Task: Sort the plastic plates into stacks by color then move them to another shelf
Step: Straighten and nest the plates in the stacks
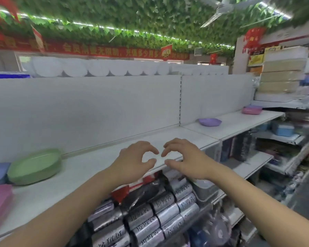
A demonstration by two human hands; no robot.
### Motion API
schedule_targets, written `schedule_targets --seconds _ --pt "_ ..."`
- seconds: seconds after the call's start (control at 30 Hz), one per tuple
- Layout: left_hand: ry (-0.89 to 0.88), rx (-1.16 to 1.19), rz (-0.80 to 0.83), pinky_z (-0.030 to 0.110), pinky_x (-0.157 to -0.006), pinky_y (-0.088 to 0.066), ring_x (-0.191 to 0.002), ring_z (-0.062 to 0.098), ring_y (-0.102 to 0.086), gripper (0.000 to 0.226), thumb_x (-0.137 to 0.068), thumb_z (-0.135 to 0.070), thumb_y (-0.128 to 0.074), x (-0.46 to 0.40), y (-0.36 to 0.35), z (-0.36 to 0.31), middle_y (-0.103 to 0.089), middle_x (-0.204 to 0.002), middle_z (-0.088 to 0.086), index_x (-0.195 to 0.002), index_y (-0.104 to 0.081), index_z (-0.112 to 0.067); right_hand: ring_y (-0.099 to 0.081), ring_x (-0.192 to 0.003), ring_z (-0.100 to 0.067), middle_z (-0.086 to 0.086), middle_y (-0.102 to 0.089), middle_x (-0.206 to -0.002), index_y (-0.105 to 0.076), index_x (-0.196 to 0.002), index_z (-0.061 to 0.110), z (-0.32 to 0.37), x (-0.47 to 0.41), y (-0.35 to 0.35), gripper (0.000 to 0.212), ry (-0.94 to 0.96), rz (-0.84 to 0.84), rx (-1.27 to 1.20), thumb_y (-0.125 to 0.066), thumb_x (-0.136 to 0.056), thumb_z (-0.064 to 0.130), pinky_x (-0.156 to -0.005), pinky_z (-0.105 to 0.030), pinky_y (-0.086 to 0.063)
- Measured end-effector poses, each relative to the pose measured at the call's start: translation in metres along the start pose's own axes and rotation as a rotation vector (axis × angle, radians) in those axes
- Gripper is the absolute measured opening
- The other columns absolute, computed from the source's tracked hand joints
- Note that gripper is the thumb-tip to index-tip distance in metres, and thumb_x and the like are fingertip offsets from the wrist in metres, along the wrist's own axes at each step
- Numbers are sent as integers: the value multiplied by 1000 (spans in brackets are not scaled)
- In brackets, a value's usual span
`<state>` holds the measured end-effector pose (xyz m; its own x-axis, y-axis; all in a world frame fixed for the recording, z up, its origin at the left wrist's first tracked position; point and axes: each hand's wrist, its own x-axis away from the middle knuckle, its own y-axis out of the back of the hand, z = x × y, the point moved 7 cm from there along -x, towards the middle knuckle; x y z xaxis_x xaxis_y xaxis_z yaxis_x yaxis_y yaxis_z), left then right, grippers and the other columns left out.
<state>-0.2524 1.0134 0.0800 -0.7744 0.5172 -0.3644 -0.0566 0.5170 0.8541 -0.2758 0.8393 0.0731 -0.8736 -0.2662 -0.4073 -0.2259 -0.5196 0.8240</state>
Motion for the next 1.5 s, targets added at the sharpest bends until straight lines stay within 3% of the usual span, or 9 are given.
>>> schedule_targets --seconds 0.27,0.37,0.6,0.7,0.87,1.03,1.2,1.33,1.5 --pt "-129 44 68 43 -105 -42 -124 11 -53 42 -78 -55 -46 -98 -130 -178 -57 -133 -13 -114 -65 -43 -47 -126 -12 16 -56 -132 -70 -107 42 -163 120 122 20 -130 -52 119 -63 -90 50 -111 -46 -37" --pt "-159 52 100 43 -105 -42 -121 9 -53 40 -80 -51 -48 -130 -169 -232 -56 -130 -14 -115 -65 -44 -49 -125 -13 21 -54 -129 -70 -104 42 -221 155 158 33 -202 -66 118 -53 -84 62 -109 -50 -39" --pt "-227 19 134 38 -102 -45 -116 10 -55 36 -87 -48 -53 -213 -240 -302 -61 -123 -10 -119 -67 -39 -44 -130 -10 24 -51 -131 -69 -101 46 -334 184 208 33 -283 -103 84 -48 -84 64 -112 -53 -34" --pt "-219 -32 138 32 -99 -41 -119 10 -53 30 -93 -42 -57 -253 -267 -305 -57 -128 -10 -122 -64 -39 -45 -125 -7 24 -52 -127 -70 -101 45 -379 174 210 28 -283 -107 80 -51 -86 59 -111 -52 -35" --pt "-111 -56 151 46 -105 -41 -123 16 -51 48 -80 -54 -42 -337 -301 -276 -55 -132 -9 -123 -59 -45 -48 -118 -6 26 -51 -121 -69 -100 43 -455 117 217 13 -245 -103 117 -58 -94 47 -108 -47 -38" --pt "-76 -65 104 45 -105 -42 -124 18 -51 34 -94 -46 -52 -446 -319 -250 -53 -133 -6 -127 -55 -42 -49 -116 -5 24 -53 -114 -69 -102 40 -535 39 232 15 -209 -85 130 -59 -94 46 -107 -46 -41" --pt "99 -515 118 42 -99 -44 -123 26 -49 45 -99 -48 -47 -540 -323 -218 -49 -135 4 -139 -48 -28 -51 -117 -4 23 -53 -116 -69 -102 41 -613 -18 269 14 -199 -119 107 -57 -96 44 -108 -44 -41" --pt "301 -870 182 40 -93 -42 -115 22 -57 27 -97 -41 -48 -564 -341 -174 -59 -122 -2 -119 -60 -30 -53 -113 -5 24 -56 -113 -65 -93 49 -684 -58 282 19 -213 -148 87 -48 -88 57 -107 -49 -42" --pt "298 -1041 129 32 -77 -37 -97 14 -64 14 -90 -29 -53 -584 -369 -175 -64 -98 -10 -103 -58 -31 -56 -107 -9 16 -60 -111 -69 -95 40 -769 -105 292 9 -215 -184 26 -60 -96 38 -104 -47 -44"
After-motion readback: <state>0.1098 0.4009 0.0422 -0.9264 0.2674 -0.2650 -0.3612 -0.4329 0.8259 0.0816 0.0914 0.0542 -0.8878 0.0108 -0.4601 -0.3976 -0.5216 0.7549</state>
